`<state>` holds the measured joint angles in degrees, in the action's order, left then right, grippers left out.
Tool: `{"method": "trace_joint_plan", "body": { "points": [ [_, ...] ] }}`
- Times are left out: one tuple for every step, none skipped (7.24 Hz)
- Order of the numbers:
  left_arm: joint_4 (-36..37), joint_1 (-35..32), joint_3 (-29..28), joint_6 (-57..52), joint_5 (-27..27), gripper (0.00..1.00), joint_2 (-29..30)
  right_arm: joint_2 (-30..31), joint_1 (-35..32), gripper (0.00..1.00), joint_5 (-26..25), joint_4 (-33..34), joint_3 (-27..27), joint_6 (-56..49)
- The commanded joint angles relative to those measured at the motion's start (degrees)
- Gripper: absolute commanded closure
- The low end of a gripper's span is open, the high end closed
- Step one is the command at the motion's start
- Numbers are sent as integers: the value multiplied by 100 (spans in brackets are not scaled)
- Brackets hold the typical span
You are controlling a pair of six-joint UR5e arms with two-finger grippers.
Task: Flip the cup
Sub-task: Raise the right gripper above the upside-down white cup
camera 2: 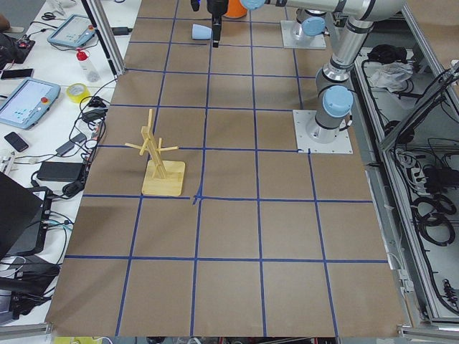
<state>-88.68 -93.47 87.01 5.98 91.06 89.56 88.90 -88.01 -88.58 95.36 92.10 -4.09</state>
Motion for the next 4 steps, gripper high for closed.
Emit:
{"method": "trace_joint_plan", "body": {
  "points": [
    [0, 4, 0, 0, 0, 0, 0, -371, 38, 0, -1, 673, 18, 13],
    [9, 4, 0, 0, 0, 0, 0, -712, 47, 0, 25, 999, 62, 30],
    [9, 4, 0, 0, 0, 0, 0, -1107, 56, 0, -18, 1776, 71, -30],
    [9, 4, 0, 0, 0, 0, 9, -1416, 117, 0, -167, 1967, 80, -13]
  ]
}}
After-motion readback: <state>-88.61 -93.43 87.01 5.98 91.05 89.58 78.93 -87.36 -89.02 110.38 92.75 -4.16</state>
